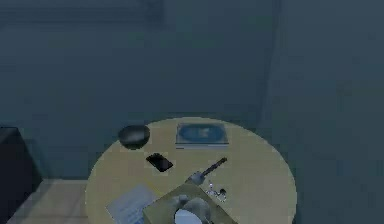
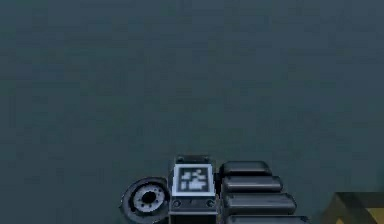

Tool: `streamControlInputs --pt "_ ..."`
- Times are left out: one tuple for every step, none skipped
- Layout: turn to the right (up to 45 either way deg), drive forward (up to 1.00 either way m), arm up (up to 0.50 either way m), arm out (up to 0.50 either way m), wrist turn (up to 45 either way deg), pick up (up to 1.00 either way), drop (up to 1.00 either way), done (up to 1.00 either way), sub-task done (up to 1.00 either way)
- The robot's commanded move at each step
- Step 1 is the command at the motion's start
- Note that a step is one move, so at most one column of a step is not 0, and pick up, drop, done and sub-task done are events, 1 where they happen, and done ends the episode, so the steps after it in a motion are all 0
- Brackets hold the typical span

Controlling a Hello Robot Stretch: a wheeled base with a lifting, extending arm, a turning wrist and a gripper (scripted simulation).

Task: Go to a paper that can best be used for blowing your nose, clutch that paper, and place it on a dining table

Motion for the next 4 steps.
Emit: streamControlInputs --pt "-45.0 0.0 0.0 0.0 0.0 0.0 0.0 0.0 0.0" --pt "-45.0 0.0 0.0 0.0 0.0 0.0 0.0 0.0 0.0" --pt "-36.0 0.0 0.0 0.0 0.0 0.0 0.0 0.0 0.0" --pt "45.0 0.0 0.0 0.0 0.0 0.0 0.0 0.0 0.0"
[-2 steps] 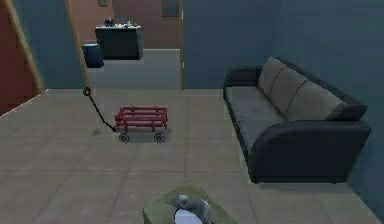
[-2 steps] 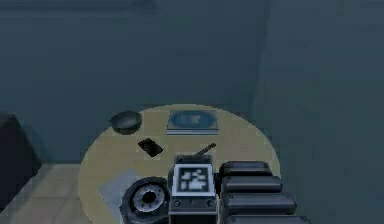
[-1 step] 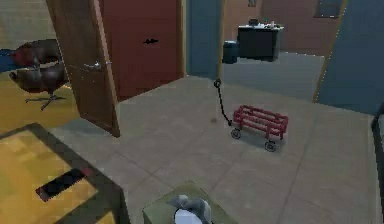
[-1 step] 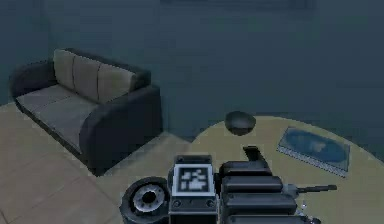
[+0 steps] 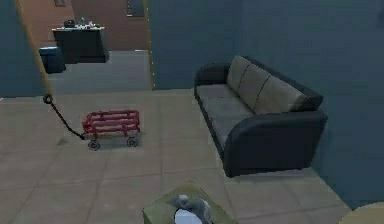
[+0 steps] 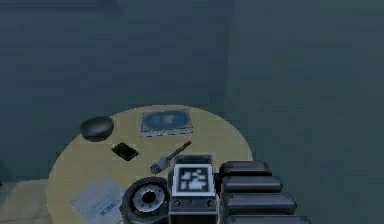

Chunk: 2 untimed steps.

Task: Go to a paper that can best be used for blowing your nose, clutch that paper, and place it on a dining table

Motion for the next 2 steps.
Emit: streamControlInputs --pt "24.0 0.0 0.0 0.0 0.0 0.0 0.0 0.0 0.0" --pt "0.0 0.15 0.0 0.0 0.0 0.0 0.0 0.0 0.0"
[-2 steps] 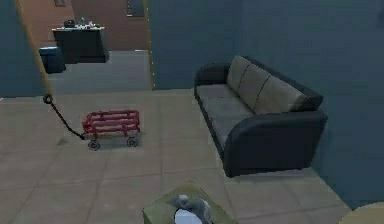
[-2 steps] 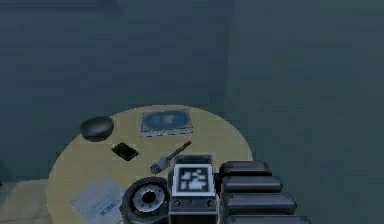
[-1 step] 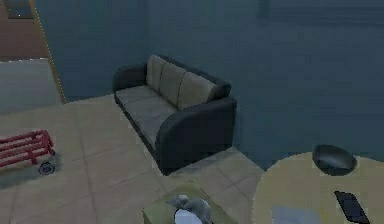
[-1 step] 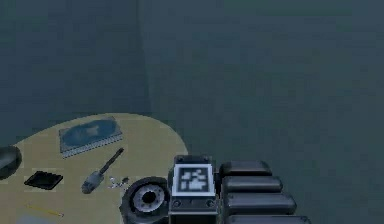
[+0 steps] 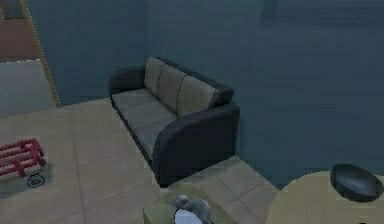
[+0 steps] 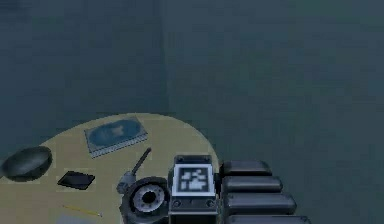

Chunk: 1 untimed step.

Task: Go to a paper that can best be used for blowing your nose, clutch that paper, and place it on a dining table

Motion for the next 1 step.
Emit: streamControlInputs --pt "36.0 0.0 0.0 0.0 0.0 0.0 0.0 0.0 0.0"
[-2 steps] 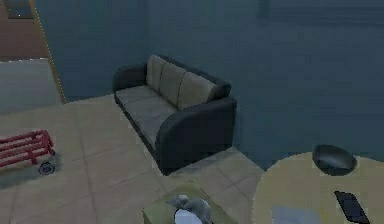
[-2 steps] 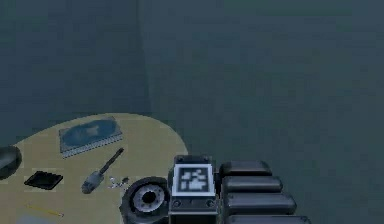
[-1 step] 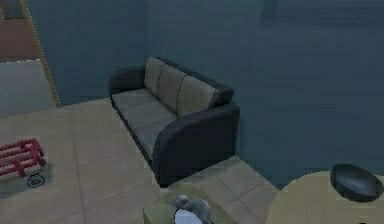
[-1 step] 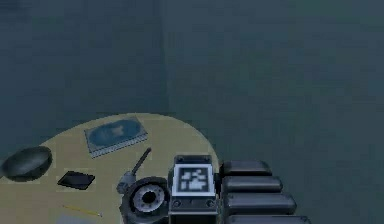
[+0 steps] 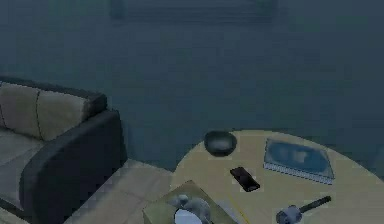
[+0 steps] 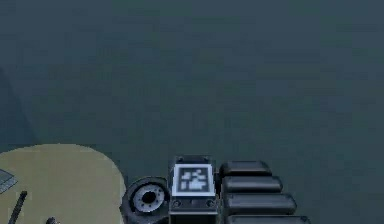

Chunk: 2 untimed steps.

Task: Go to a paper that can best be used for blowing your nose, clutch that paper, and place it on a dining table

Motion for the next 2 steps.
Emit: streamControlInputs --pt "-30.0 0.0 0.0 0.0 0.0 0.0 0.0 0.0 0.0" --pt "0.0 0.0 0.0 0.48 0.0 0.0 0.0 0.0 0.0"
